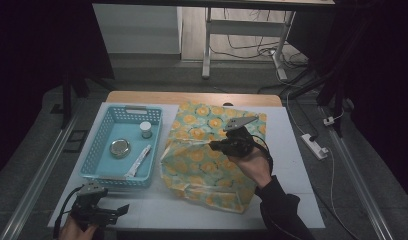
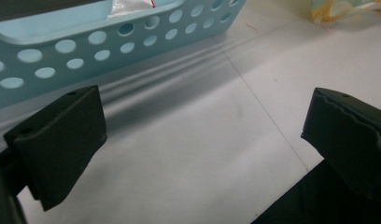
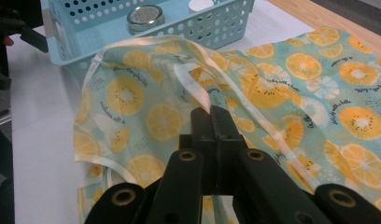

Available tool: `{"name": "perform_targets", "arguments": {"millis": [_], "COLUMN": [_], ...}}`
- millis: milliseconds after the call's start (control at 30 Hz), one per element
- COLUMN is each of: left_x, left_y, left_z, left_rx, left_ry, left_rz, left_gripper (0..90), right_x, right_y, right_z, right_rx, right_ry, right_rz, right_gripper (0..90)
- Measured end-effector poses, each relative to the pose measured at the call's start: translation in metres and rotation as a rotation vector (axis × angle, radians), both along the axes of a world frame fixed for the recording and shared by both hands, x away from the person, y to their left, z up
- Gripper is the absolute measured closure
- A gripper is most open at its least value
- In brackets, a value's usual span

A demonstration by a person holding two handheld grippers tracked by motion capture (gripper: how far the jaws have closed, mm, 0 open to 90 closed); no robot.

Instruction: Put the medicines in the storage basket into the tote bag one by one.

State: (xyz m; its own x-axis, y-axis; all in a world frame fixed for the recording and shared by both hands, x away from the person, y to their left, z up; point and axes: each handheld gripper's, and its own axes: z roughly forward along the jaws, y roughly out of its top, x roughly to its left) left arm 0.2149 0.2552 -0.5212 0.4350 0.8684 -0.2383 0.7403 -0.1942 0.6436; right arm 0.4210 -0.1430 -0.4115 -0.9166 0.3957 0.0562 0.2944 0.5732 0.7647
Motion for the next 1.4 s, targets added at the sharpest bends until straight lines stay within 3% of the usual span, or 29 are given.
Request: {"name": "perform_targets", "arguments": {"millis": [267, 533, 1033, 1400], "left_x": [-0.002, -0.004, -0.005, -0.006], "left_y": [0.002, 0.005, 0.009, 0.011], "left_z": [0.001, 0.005, 0.017, 0.029], "left_rx": [-0.022, -0.016, -0.071, -0.067], "left_ry": [-0.014, -0.038, -0.071, -0.113], "left_rz": [0.004, 0.003, -0.041, -0.046], "left_gripper": [0.0, 0.0, 0.0, 0.0], "right_x": [0.000, 0.000, 0.001, 0.001], "right_y": [0.000, 0.000, 0.000, -0.001], "right_z": [-0.001, -0.002, -0.004, -0.004], "right_rx": [0.002, 0.001, -0.007, -0.003], "right_ry": [0.002, 0.004, 0.006, 0.005], "right_rz": [0.003, 0.005, 0.006, 0.007], "right_gripper": [90.0, 90.0, 90.0, 90.0]}}
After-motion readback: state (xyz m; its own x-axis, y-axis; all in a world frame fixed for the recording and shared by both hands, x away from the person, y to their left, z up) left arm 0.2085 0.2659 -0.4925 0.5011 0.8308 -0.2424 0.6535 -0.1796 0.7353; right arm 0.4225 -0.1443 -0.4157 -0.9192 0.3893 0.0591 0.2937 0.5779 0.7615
